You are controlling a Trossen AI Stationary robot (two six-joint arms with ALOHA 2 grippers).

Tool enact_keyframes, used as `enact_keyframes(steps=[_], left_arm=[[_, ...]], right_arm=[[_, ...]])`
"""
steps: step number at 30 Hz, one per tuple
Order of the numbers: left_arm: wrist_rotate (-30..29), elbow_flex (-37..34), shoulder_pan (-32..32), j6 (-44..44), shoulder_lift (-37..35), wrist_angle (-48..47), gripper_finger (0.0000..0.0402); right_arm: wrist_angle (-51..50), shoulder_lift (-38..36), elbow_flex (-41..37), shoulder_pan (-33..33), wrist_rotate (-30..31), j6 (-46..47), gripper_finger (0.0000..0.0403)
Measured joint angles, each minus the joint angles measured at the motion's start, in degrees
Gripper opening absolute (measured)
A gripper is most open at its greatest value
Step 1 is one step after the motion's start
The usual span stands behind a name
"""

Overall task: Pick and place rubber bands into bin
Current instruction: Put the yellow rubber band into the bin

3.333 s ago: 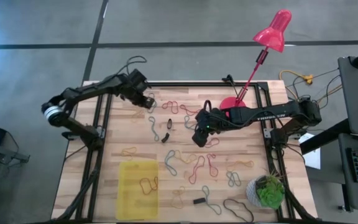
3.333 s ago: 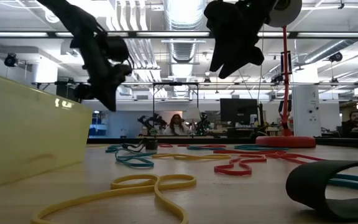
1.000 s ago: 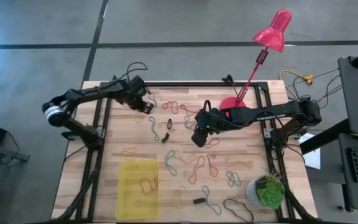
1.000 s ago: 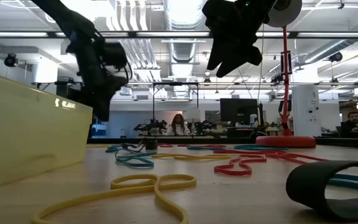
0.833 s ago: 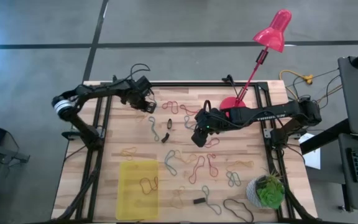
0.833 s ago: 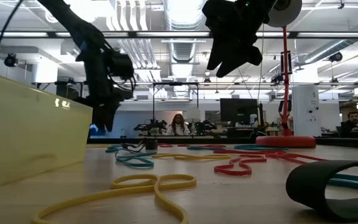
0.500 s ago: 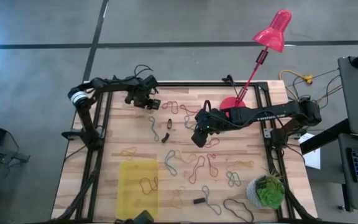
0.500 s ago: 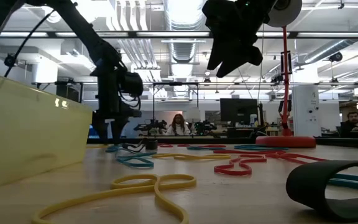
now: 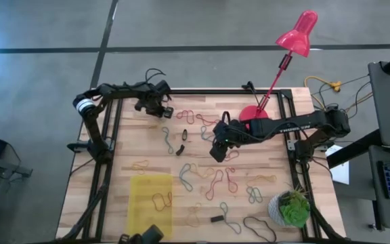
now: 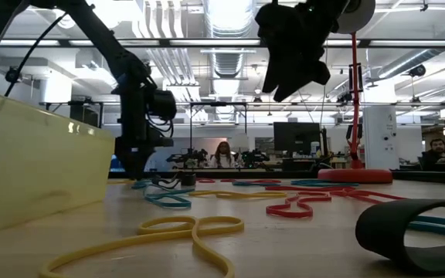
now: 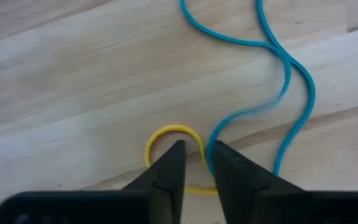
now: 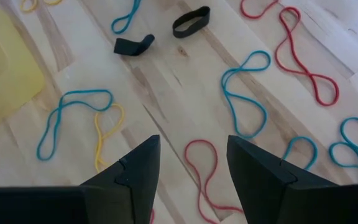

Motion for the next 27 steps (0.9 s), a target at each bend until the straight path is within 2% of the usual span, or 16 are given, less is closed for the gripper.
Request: enact_keyframes(steps=[6, 16, 27], left_arm=[[0.27, -0.07, 1.02, 2.28, -0.02, 0.11, 0.0005], [3.06, 0.12, 1.09, 3.67, -1.92, -0.64, 0.0000], [3.62, 0.25, -0.34, 3.52, -13.88, -0.28, 0.0000]], right_arm=[[0.03, 0.00, -0.92, 0.00, 0.02, 0.49, 0.0173], [0.09, 0.00, -2.02, 0.00, 0.02, 2.40, 0.0173], [0.42, 0.00, -2.04, 0.00, 0.04, 2.38, 0.0173]])
